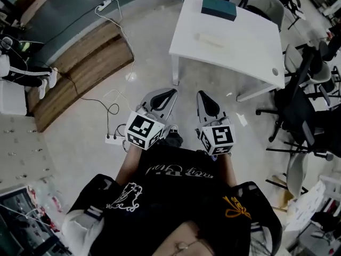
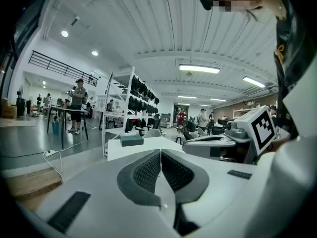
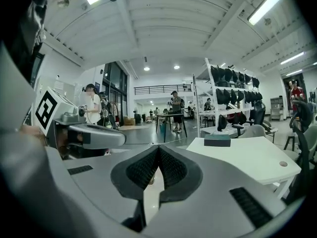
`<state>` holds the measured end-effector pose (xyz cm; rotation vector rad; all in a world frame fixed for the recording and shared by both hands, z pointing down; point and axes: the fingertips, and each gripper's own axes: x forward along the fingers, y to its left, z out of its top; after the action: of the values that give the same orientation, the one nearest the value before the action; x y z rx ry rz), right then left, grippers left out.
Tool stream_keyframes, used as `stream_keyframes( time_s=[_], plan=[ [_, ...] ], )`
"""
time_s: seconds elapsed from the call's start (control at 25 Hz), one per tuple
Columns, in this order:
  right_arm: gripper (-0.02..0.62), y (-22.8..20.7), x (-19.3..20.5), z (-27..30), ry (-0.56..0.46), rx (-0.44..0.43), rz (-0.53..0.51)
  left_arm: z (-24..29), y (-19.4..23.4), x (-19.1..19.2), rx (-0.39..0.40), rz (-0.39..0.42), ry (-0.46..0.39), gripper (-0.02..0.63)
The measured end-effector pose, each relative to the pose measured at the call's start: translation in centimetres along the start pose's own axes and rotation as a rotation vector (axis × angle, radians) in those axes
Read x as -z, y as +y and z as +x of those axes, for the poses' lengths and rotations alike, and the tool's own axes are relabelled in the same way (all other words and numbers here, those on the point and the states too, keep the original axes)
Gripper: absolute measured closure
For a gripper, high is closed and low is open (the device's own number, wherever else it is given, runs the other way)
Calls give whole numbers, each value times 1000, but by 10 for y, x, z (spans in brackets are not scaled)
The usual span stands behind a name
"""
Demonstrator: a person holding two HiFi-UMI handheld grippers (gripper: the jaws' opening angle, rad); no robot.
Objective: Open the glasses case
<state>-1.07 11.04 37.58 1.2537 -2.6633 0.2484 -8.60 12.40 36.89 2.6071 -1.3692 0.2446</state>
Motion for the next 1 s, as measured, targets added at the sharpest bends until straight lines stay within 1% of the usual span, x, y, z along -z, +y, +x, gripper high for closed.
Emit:
stream_keyframes(
  time_s=[0.12, 0.24, 0.48, 0.6, 0.8, 1.0],
  plan=[
    [581, -7, 1, 19, 18, 36, 5, 11, 24, 4, 30, -2, 18, 586],
    [581, -18, 7, 26, 42, 77, 16, 26, 35, 6, 63, -6, 29, 586],
    [581, -45, 18, 28, 74, 163, 42, 57, 35, 9, 143, -9, 46, 586],
    [581, -60, 17, 31, 77, 204, 57, 75, 33, 10, 174, -6, 56, 586],
    [581, -84, 20, 48, 91, 217, 65, 107, 39, 14, 204, -7, 80, 586],
    [581, -134, 22, 70, 88, 226, 46, 149, 47, 10, 198, 17, 82, 586]
  ],
)
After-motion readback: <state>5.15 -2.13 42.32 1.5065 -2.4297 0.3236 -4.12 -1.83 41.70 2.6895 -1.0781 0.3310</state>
